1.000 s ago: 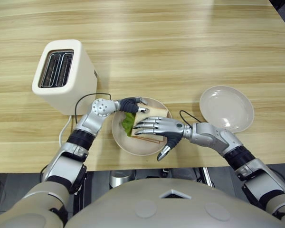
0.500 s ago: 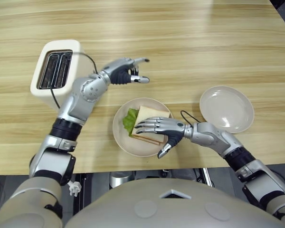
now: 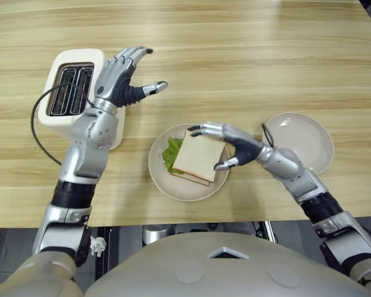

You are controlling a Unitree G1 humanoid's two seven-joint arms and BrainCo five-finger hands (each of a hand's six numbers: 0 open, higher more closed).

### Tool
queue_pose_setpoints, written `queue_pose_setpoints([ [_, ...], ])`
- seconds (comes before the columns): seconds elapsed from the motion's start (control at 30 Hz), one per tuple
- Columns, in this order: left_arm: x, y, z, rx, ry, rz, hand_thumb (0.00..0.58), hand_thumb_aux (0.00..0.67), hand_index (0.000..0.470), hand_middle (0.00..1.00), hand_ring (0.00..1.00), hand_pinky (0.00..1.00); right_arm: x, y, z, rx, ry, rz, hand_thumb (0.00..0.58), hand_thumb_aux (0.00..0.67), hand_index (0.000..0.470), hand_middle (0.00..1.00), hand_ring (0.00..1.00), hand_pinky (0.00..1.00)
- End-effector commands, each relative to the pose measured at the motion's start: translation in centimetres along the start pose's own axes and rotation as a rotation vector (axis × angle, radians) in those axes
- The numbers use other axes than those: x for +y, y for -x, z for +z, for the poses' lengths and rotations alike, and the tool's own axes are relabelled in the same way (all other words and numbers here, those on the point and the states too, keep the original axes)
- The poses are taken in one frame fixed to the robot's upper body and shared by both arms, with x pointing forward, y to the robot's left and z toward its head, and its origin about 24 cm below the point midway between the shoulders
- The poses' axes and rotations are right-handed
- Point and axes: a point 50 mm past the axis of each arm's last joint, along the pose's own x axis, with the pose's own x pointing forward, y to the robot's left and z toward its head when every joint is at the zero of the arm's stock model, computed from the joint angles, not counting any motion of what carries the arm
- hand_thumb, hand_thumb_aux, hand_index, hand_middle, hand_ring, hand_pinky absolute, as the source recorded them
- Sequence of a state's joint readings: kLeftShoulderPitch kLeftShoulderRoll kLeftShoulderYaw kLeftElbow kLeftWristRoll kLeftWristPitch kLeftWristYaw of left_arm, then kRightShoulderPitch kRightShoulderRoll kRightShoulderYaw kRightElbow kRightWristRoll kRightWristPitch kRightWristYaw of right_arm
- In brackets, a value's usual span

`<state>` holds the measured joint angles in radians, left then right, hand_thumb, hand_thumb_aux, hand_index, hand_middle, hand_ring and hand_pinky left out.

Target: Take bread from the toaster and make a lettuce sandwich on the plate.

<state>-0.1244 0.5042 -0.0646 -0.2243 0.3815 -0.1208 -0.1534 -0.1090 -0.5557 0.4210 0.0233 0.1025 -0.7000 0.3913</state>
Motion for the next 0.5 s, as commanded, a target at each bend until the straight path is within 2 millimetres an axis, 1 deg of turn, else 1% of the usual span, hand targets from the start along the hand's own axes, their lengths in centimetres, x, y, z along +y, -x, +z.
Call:
queue_pose_setpoints([
  [0.03,0.7,2.5,1.9,-0.134,0.313,-0.142,0.58,0.67,0.46,1.0,1.0,1.0,-1.8,0.6,2.0,-0.068,-0.329,-0.058,0.58,0.67,0.46,1.0,1.0,1.0],
  [0.1,0.5,4.2,2.6,-0.198,0.55,-0.261,0.58,0.67,0.46,1.0,1.0,1.0,-1.6,1.3,2.4,-0.061,-0.466,-0.028,0.58,0.67,0.46,1.0,1.0,1.0],
  [0.13,0.3,4.9,2.4,-0.203,0.64,-0.316,0.58,0.67,0.46,1.0,1.0,1.0,-1.2,1.8,2.2,-0.038,-0.531,-0.009,0.58,0.67,0.46,1.0,1.0,1.0],
  [0.17,0.0,5.7,2.0,-0.194,0.709,-0.372,0.58,0.67,0.46,1.0,1.0,1.0,-0.8,2.3,2.0,-0.007,-0.577,0.013,0.58,0.67,0.46,1.0,1.0,1.0],
  [0.2,-0.9,6.7,1.4,-0.162,0.78,-0.463,0.58,0.67,0.46,1.0,1.0,1.0,0.1,3.1,1.5,0.048,-0.639,0.067,0.58,0.67,0.46,1.0,1.0,1.0],
  [0.27,-2.2,8.3,1.0,-0.119,0.86,-0.586,0.58,0.67,0.46,1.0,1.0,1.0,1.4,4.2,1.1,0.122,-0.697,0.145,0.58,0.67,0.46,1.0,1.0,1.0],
  [0.37,-4.8,11.0,1.0,-0.038,0.882,-0.795,0.58,0.67,0.46,1.0,1.0,1.0,3.1,5.9,0.8,0.23,-0.698,0.276,0.58,0.67,0.46,1.0,1.0,1.0],
  [0.43,-6.7,12.9,0.8,0.033,0.831,-0.949,0.58,0.67,0.46,1.0,1.0,1.0,4.2,7.0,0.7,0.301,-0.663,0.373,0.58,0.67,0.46,1.0,1.0,1.0],
  [0.5,-8.1,14.3,0.2,0.103,0.755,-1.054,0.58,0.67,0.46,1.0,1.0,1.0,5.3,7.9,0.5,0.368,-0.596,0.473,0.58,0.67,0.46,1.0,1.0,1.0],
])
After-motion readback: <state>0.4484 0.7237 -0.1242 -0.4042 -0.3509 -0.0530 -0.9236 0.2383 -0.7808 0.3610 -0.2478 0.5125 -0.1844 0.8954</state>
